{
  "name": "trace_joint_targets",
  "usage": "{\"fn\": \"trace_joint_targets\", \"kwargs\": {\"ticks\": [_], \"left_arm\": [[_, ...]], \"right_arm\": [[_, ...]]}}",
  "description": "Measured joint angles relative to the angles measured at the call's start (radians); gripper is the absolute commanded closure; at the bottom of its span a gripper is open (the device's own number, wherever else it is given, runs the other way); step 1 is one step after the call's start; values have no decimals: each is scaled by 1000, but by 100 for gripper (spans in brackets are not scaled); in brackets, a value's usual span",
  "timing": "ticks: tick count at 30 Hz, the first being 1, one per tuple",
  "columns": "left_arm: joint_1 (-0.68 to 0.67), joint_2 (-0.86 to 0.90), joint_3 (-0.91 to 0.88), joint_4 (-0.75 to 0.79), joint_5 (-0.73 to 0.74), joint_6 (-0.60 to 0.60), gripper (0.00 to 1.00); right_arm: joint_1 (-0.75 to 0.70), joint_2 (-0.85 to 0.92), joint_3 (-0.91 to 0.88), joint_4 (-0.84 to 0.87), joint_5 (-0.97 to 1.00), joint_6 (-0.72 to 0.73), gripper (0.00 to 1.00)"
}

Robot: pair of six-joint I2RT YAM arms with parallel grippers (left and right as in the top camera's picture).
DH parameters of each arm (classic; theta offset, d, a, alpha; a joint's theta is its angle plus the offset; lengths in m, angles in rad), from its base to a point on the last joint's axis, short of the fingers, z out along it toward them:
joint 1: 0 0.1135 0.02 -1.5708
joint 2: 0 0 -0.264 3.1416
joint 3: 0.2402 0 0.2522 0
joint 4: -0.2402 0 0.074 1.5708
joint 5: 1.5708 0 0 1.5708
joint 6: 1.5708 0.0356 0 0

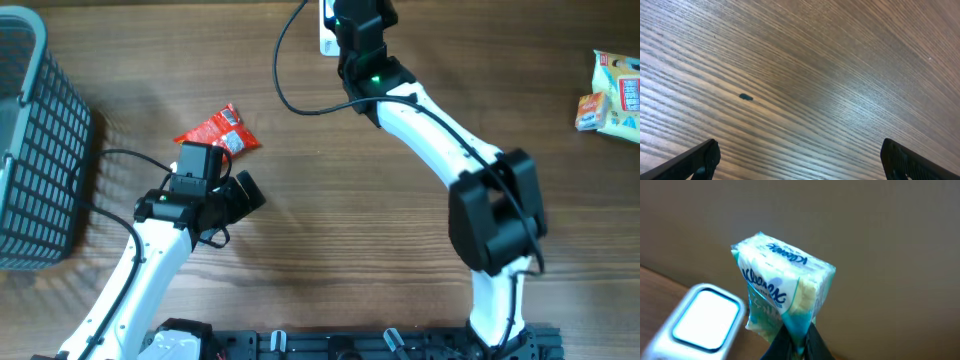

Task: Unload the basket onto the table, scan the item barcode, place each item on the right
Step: 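Carry the teal pack right and drop it at the table's right edge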

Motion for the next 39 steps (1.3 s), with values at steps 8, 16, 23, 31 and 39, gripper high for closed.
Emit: {"fn": "trace_joint_targets", "kwargs": {"ticks": [8, 16, 23, 31, 39], "left_arm": [[0, 0, 0, 0, 0, 0, 0], [0, 0, 0, 0, 0, 0, 0], [0, 0, 0, 0, 0, 0, 0], [0, 0, 0, 0, 0, 0, 0], [0, 0, 0, 0, 0, 0, 0]], "right_arm": [[-9, 194, 0, 215, -27, -325, 95], [-9, 229, -1, 211, -36, -387, 95], [-42, 229, -1, 246, 25, -397, 96], [-314, 229, -1, 154, 328, -179, 96], [-623, 229, -1, -216, 571, 117, 96]]}}
